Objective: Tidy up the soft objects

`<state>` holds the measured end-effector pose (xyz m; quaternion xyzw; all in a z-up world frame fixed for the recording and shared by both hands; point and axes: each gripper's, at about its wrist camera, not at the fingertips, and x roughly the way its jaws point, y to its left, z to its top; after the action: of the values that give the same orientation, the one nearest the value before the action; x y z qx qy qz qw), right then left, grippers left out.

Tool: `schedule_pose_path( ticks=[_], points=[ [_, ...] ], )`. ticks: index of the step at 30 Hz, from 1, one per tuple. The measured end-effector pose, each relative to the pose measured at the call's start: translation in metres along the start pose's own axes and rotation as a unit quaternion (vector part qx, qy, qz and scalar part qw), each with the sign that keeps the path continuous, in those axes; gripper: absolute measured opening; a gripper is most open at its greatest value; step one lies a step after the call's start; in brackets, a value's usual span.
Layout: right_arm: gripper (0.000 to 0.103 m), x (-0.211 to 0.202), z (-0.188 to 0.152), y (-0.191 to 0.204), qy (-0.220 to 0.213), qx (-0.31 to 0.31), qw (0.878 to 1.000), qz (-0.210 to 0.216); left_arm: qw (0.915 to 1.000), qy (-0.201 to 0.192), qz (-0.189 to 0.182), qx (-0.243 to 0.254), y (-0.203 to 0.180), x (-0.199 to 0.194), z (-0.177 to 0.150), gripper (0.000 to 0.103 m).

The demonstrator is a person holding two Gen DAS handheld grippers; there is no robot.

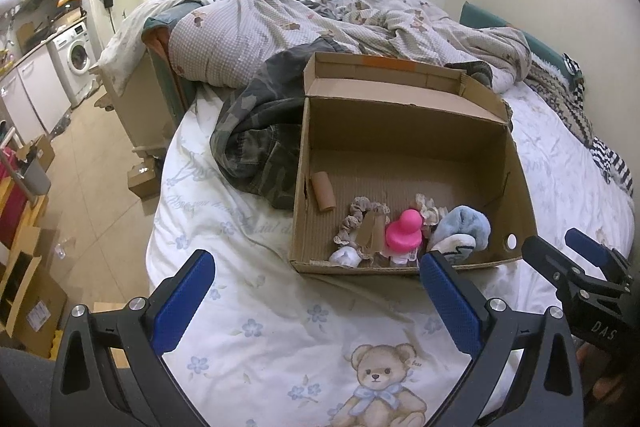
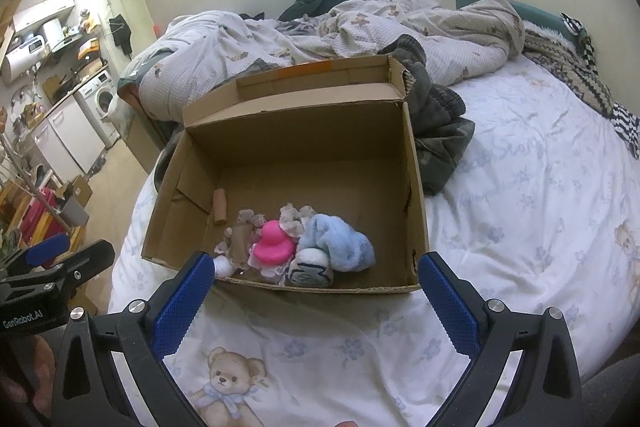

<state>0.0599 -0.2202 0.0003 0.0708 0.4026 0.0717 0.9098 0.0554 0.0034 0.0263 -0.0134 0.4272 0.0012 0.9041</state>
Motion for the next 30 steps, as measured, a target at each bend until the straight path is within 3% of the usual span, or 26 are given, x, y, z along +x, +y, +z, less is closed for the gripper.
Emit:
schedule_pose_path(
  ticks=[30],
  points=[
    [0.103,-0.0007,0.0005,-0.0004,0.002,0.002,1.0,-0.001,1.0,0.004,-0.001,0.001,0.0013,0.0035,-0.0019,0.102]
  ],
)
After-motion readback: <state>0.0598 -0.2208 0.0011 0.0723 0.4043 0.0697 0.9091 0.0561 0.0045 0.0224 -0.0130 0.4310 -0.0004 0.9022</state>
